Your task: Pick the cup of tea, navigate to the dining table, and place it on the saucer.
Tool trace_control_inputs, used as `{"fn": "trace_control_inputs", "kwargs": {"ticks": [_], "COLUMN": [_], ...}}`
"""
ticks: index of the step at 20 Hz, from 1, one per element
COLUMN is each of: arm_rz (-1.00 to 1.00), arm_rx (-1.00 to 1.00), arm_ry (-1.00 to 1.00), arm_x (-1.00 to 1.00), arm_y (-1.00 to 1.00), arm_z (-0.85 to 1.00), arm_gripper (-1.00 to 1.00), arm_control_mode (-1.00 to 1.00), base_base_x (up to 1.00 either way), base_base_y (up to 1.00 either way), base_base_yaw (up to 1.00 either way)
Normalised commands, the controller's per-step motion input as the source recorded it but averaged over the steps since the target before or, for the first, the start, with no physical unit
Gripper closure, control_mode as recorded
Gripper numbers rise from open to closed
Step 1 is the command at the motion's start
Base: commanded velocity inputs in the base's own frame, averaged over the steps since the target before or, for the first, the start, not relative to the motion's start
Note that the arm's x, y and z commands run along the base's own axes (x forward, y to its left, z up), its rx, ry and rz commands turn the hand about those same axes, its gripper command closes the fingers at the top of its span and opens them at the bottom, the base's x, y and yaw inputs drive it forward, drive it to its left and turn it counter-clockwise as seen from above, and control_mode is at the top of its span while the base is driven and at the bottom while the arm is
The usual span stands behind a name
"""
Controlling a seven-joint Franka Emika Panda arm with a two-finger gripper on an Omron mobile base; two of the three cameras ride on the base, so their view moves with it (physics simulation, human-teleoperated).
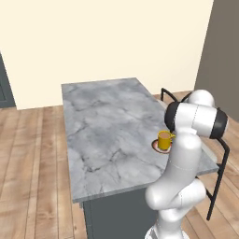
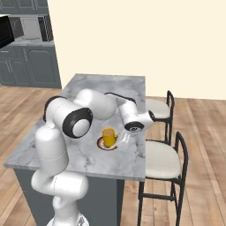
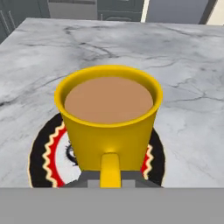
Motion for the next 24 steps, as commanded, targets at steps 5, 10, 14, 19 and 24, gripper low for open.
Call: {"fn": "trace_control_inputs", "kwargs": {"ticks": [5,10,14,19,24], "arm_rz": [0.01,0.01,-0.02,-0.3,-0.42], "arm_rx": [0.0,0.0,-0.06,-0.1,-0.06], "arm_ry": [0.01,0.02,0.0,0.0,0.0], "arm_x": [0.0,-0.09,-0.9,-1.0,-0.99], "arm_y": [0.0,0.01,0.57,0.9,0.86], "arm_z": [0.16,0.61,0.8,0.52,0.54], "arm_gripper": [-1.0,-1.0,-1.0,-1.0,-1.0], "arm_control_mode": [-1.0,-1.0,-1.0,-1.0,-1.0], "base_base_x": [0.0,0.0,0.0,0.0,0.0], "base_base_y": [0.0,0.0,0.0,0.0,0.0], "base_base_yaw": [0.0,0.0,0.0,0.0,0.0]}}
